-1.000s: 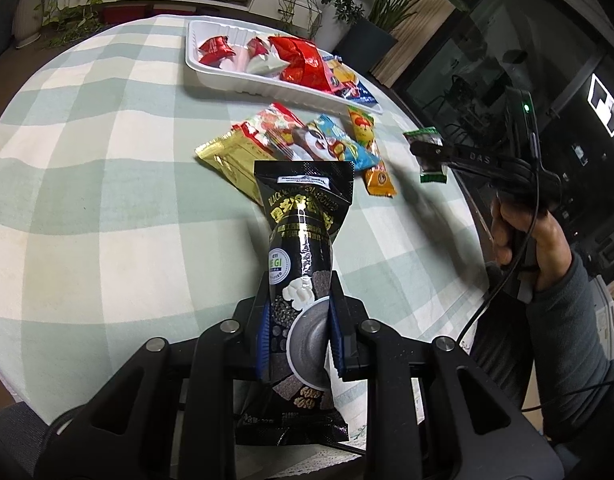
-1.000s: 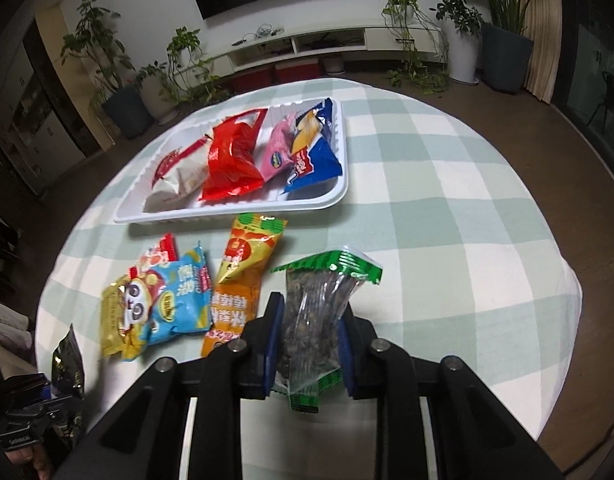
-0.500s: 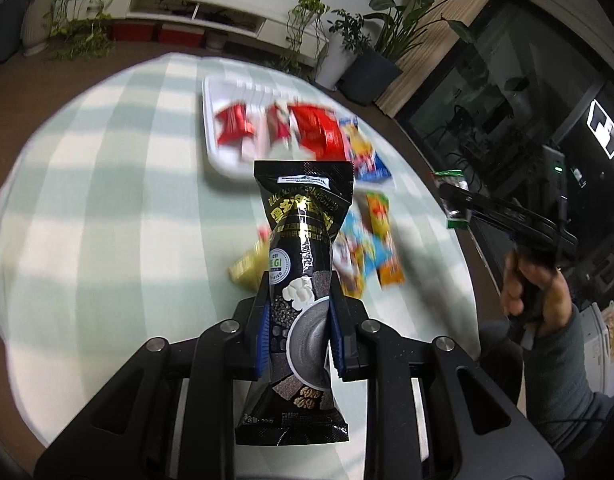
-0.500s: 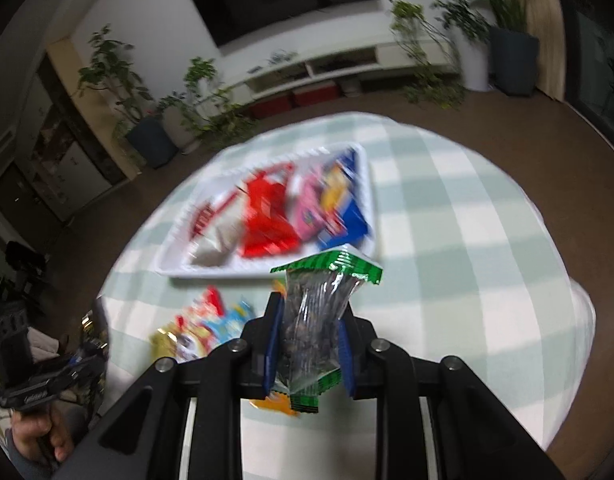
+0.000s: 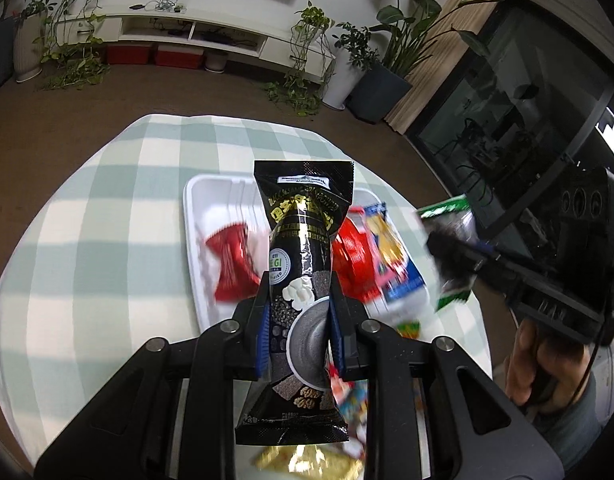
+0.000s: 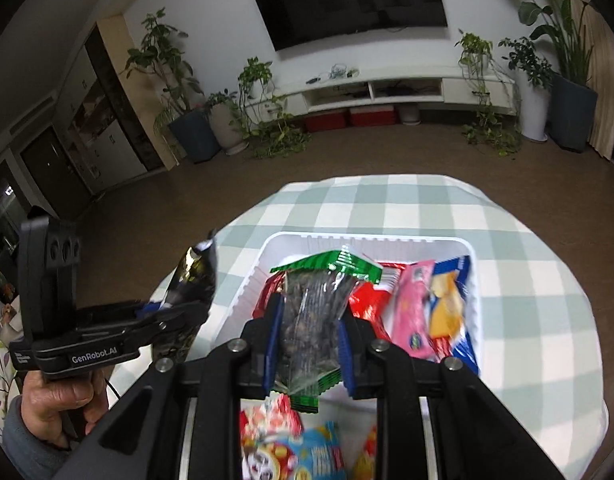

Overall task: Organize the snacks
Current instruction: 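Carry both packets to the white tray and open both tools inside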

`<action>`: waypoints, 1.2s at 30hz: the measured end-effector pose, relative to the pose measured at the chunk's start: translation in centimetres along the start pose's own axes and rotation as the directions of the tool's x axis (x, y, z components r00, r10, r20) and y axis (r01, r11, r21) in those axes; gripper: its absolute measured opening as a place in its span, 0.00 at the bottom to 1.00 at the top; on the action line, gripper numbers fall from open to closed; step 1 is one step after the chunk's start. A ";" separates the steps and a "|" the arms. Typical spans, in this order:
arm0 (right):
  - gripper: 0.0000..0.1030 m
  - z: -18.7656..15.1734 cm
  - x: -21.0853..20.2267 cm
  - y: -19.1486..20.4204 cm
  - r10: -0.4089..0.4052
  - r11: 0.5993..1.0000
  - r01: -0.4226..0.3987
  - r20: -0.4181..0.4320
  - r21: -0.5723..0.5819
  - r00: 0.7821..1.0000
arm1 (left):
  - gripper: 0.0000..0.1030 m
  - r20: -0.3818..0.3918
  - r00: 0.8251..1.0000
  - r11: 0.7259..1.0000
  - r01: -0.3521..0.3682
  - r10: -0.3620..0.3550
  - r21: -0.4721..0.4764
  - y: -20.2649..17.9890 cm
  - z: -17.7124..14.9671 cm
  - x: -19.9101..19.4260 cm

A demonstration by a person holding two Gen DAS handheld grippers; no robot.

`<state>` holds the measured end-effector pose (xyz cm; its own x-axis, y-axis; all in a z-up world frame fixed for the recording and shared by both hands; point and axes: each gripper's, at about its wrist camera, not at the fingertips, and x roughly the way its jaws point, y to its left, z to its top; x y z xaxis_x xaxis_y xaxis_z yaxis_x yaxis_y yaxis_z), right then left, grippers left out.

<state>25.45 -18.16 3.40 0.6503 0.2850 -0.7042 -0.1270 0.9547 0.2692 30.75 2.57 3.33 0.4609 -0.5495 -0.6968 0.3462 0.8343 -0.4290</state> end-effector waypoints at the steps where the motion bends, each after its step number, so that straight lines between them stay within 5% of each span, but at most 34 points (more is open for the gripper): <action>1: 0.26 0.2 0.9 -0.1 -0.001 1.000 0.001 -0.011 0.001 1.000 | 0.21 -0.004 1.000 1.000 -0.004 0.004 0.002 0.0 0.4 0.6; 8: 0.26 0.2 5.9 -0.8 -0.017 1.000 0.017 -0.073 -0.004 0.997 | 0.21 -0.027 0.999 0.999 -0.042 0.041 -0.022 1.7 2.6 5.5; 17: 0.26 -1.4 9.3 -0.9 -0.035 0.999 0.030 -0.129 -0.037 0.991 | 0.22 -0.075 0.996 0.998 -0.054 0.052 -0.029 2.8 0.8 9.7; 31: 0.27 -1.8 10.1 -0.9 -0.076 0.995 0.068 -0.130 -0.069 0.989 | 0.23 -0.083 0.995 0.998 -0.051 0.048 -0.032 3.1 0.0 11.2; 36: 0.37 -1.6 9.8 -0.8 -0.096 0.993 0.088 -0.119 -0.073 0.988 | 0.24 -0.071 0.996 0.998 -0.053 0.051 -0.024 2.8 -0.3 10.5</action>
<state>30.71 -16.02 -4.78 0.5656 0.2001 -0.8000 -0.1240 0.9797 0.1574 36.34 -0.91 -5.34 0.4193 -0.5017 -0.7567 0.3016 0.8631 -0.4051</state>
